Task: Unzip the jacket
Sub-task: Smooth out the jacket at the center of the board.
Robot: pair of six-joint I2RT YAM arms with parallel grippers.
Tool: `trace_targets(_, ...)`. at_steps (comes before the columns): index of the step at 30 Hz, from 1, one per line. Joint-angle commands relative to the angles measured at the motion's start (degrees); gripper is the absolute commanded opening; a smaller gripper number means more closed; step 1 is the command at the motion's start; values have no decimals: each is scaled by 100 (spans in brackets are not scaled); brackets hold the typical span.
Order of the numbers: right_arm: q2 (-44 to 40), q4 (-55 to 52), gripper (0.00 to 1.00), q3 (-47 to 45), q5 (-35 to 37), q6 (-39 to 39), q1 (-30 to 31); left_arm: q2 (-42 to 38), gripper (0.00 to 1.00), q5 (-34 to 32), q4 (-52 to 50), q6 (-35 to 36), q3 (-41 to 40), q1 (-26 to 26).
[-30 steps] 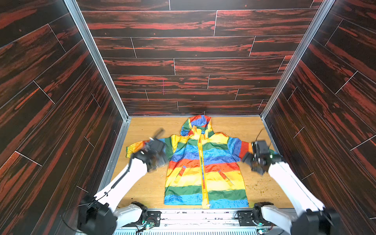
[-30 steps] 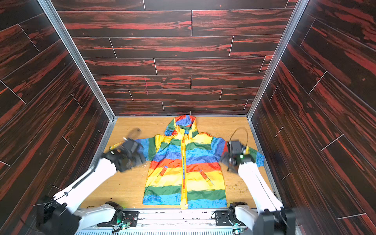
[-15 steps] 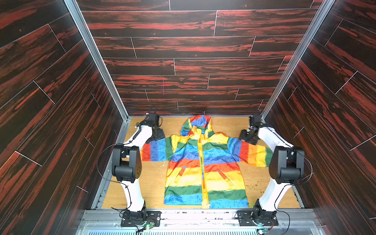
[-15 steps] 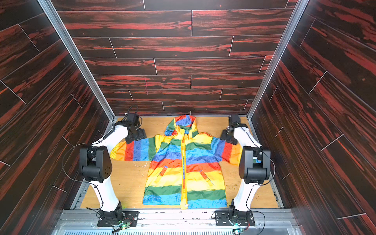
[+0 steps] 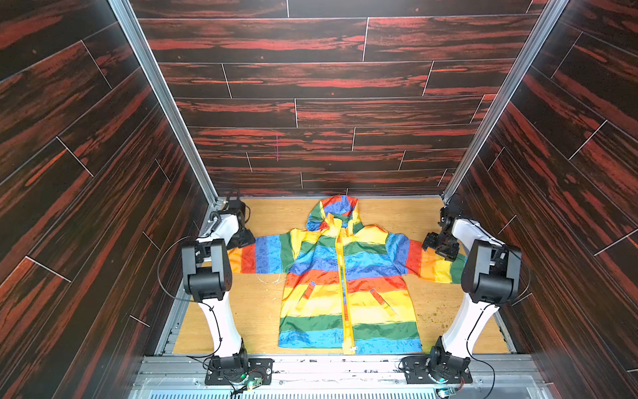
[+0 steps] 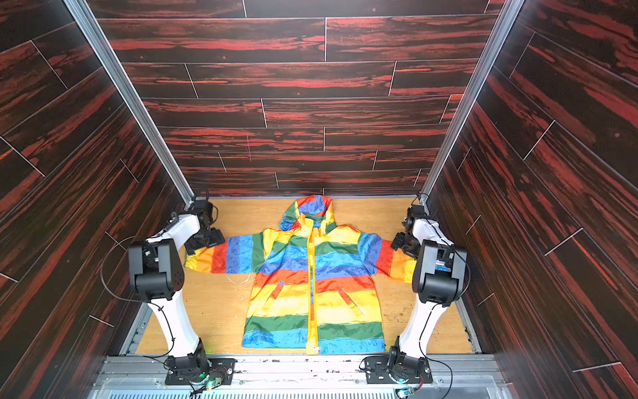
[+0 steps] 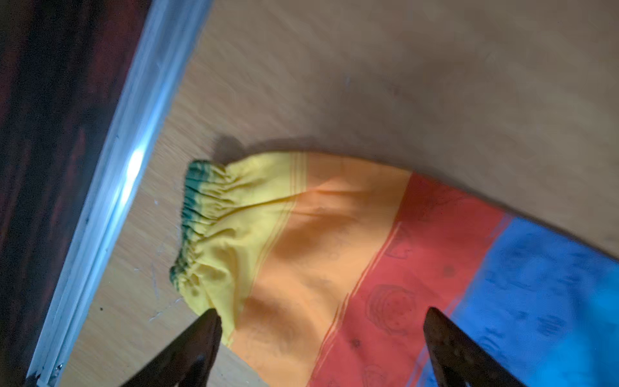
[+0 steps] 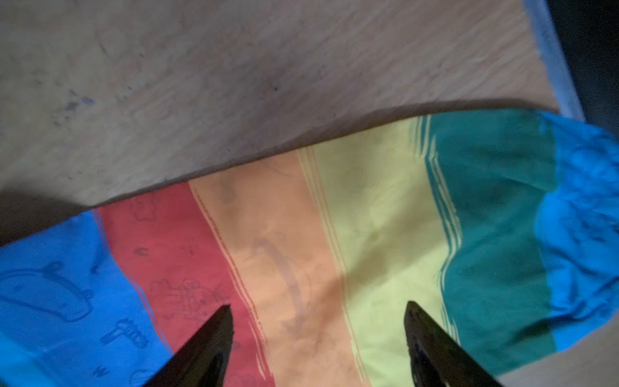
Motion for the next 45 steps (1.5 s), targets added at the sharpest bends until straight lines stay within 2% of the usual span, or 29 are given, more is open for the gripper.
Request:
trace_targets(1,349,-117,81,24,-298,0,-28,185,96,-81,-370,58,148,18)
trace_targets(11,580,32,68,-160,-570,-8,-61,540,81,502,-227,-14,-35,22)
trace_targets(14,570,101,62,-231,-649,25,-79,571,69,583,-168,-38,-129,29)
trace_targets(17,562,159,49,-293,-697,69,-86,554,53,618,-121,-38,-223,22)
trace_targets(25,207,477,11,-609,-690,360,-185,178,0,604,100,-217,-687,41)
trace_targets(28,-40,716,0,-855,-798,574,-307,-122,0,604,265,-381,-989,73)
trace_targets(37,-917,1260,0,-1626,-568,1095,-789,-1010,0,567,636,-709,-1912,526)
trace_targets(43,-1094,1411,0,-1950,-606,1135,-1013,-1169,0,386,617,-820,-2097,774)
trace_targets(45,-1129,1439,0,-2019,-622,1127,-1026,-1186,0,528,710,-796,-2182,804)
